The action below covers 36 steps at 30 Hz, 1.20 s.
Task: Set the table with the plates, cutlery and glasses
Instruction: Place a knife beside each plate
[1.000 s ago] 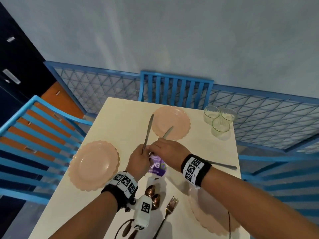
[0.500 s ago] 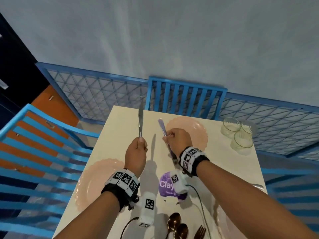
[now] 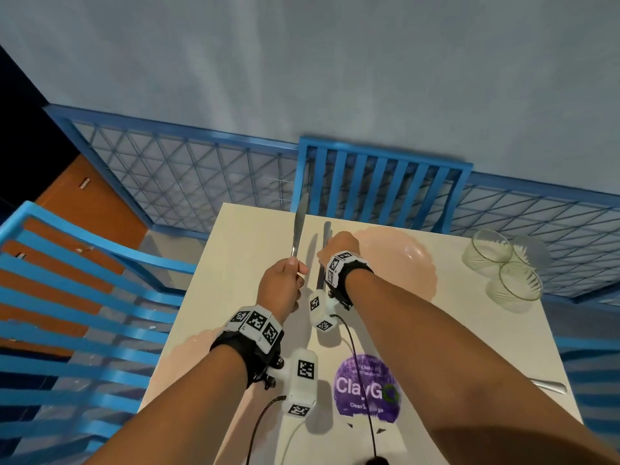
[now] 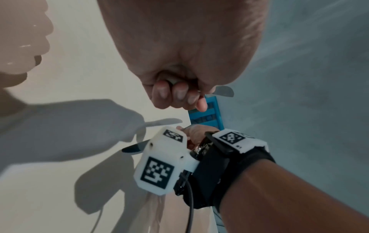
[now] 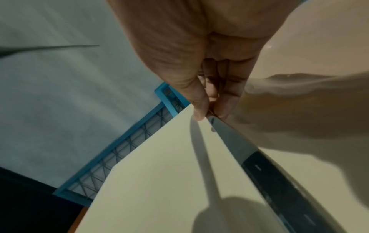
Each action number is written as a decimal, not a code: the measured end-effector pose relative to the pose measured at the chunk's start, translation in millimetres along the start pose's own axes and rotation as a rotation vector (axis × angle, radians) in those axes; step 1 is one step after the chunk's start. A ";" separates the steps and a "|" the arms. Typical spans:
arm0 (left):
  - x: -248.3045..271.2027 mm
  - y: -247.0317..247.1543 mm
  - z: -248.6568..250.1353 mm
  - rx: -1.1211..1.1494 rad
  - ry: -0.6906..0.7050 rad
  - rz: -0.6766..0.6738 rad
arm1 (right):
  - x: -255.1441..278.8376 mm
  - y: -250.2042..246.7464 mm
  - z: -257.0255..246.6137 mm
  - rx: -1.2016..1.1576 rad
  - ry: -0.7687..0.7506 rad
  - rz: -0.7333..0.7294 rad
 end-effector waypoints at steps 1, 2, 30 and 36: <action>-1.8 -0.7 0.2 0.010 -0.006 -0.008 | -2.2 1.4 -1.9 0.029 -0.006 -0.004; -3.1 -1.4 0.0 0.019 -0.013 -0.013 | -4.3 2.8 -3.6 0.048 -0.013 -0.007; -5.3 -25.8 -6.6 0.075 -0.034 0.006 | -4.9 4.7 -23.7 0.244 -0.162 0.067; -4.5 -28.9 -7.0 0.092 -0.022 0.016 | -2.2 4.5 -23.2 0.215 -0.137 0.074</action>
Point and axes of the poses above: each hand's wrist, its own x-axis away from the middle knuckle, its own y-axis out of the palm, z = x × y, the point moved 6 cm from there along -x, towards the middle knuckle, and after that the axes turned 15 degrees about x, right-handed, at the moved point
